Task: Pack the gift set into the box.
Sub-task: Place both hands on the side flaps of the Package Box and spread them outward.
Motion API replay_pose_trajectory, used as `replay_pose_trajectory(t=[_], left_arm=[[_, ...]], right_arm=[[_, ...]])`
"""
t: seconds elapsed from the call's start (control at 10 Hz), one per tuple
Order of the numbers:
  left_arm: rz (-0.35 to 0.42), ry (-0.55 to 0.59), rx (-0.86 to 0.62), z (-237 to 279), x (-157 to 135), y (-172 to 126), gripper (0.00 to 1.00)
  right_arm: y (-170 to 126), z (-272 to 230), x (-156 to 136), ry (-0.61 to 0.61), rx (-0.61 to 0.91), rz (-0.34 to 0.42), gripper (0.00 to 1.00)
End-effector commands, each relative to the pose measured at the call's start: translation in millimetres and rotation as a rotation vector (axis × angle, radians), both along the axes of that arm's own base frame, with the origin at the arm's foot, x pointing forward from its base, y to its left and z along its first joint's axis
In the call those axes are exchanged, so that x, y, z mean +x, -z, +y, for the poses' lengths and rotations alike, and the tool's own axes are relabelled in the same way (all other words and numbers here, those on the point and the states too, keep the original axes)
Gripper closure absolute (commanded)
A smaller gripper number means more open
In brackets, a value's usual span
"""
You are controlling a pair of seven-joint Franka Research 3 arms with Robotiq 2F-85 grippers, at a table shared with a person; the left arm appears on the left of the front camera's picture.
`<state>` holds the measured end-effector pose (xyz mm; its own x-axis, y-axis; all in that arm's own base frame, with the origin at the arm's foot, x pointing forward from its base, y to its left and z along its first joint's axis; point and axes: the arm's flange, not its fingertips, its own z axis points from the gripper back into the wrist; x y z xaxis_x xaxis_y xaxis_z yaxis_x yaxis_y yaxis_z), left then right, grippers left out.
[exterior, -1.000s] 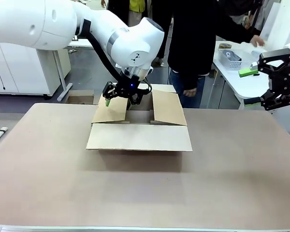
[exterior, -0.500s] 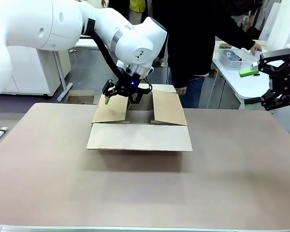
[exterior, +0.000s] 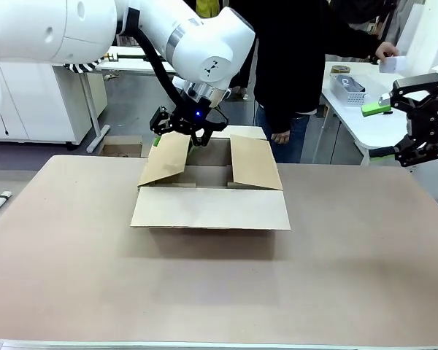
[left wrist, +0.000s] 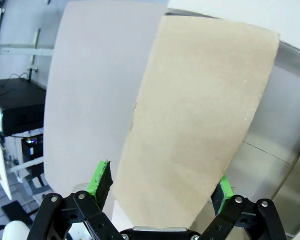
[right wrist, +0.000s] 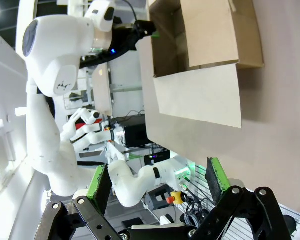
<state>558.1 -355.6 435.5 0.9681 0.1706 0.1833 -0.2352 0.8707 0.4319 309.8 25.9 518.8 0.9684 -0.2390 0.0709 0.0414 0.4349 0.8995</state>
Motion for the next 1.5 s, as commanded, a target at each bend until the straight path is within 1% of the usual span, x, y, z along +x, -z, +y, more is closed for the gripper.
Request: replay_pose_trajectory(t=[0.0, 0.2, 0.3, 0.5, 0.7, 0.8, 0.9, 1.0, 1.2, 1.4], left_arm=[[-0.014, -0.058, 0.067, 17.2, -5.7, -1.8, 0.00], [-0.031, -0.086, 0.076, 33.9, -13.0, -15.7, 0.00], [-0.028, -0.070, 0.046, 44.6, -15.8, -23.1, 0.00], [-0.039, -0.098, 0.009, 65.8, -18.0, -30.9, 0.00], [-0.012, -0.084, -0.074, 98.6, -17.6, -37.5, 0.00], [-0.008, -0.073, -0.126, 118.6, -17.8, -42.2, 0.00], [-0.019, -0.091, -0.166, 139.4, -18.2, -46.5, 0.00], [-0.012, -0.077, -0.232, 161.5, -20.2, -51.1, 0.00], [0.003, -0.004, -0.365, 195.0, -24.7, -57.2, 0.00], [0.030, 0.100, -0.520, 231.4, -25.0, -44.7, 0.00]], right_arm=[[-1.1, 1.6, 2.5, -0.007, 0.017, -0.022, 0.00], [-1.1, 1.6, 2.5, -0.007, 0.017, -0.022, 0.00], [-1.1, 1.6, 2.5, -0.007, 0.017, -0.022, 0.00], [-1.1, 1.6, 2.5, -0.007, 0.017, -0.022, 0.00], [-1.1, 1.6, 2.5, -0.007, 0.017, -0.022, 0.00], [-1.1, 1.6, 2.5, -0.007, 0.017, -0.022, 0.00], [-1.1, 1.6, 2.5, -0.007, 0.017, -0.022, 0.00], [-1.1, 1.6, 2.5, -0.007, 0.017, -0.022, 0.00], [-1.1, 1.6, 2.5, -0.007, 0.017, -0.022, 0.00], [-1.1, 1.6, 2.5, -0.007, 0.017, -0.022, 0.00]])
